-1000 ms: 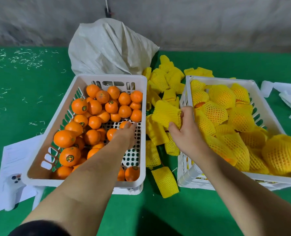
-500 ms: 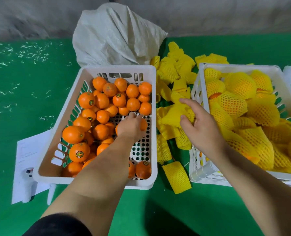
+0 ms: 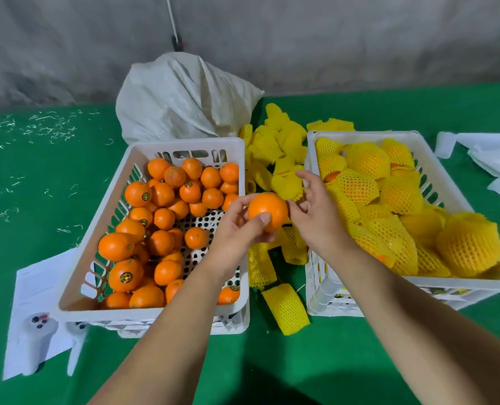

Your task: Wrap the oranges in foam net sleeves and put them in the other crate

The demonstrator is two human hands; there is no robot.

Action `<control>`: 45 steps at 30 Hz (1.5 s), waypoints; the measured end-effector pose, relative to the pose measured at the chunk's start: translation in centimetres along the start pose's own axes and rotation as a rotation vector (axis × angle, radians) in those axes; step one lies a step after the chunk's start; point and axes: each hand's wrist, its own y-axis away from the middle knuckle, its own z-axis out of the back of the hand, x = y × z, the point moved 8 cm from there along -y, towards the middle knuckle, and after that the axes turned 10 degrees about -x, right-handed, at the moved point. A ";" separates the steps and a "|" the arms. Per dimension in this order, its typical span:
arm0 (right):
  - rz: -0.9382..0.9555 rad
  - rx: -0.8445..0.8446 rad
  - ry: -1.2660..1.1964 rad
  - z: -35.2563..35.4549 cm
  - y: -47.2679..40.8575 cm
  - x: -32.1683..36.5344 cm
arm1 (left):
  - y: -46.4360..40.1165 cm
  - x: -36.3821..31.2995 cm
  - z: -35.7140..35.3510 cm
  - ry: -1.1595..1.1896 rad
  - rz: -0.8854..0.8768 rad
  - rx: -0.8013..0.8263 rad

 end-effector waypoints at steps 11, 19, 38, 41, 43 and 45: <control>0.022 0.095 0.136 -0.4 0.2 0.5 | 0.6 -0.1 -1.7 -0.136 0.040 0.046; 0.066 -0.024 0.179 0.2 -0.3 0.3 | 0.0 -0.1 -0.7 -0.099 -0.007 -0.092; 0.053 0.076 -0.034 -0.4 0.4 0.4 | -2.2 -0.5 -0.5 -0.371 -0.106 -0.312; 0.077 0.101 -0.010 -0.8 0.3 0.3 | -2.0 -0.1 -0.6 -0.273 -0.139 -0.232; 0.092 0.104 0.003 -0.9 0.3 0.3 | -1.7 0.1 -0.6 -0.313 -0.167 -0.086; 0.097 0.112 0.030 -1.0 0.3 0.3 | -1.5 0.3 -0.1 -0.361 -0.195 -0.047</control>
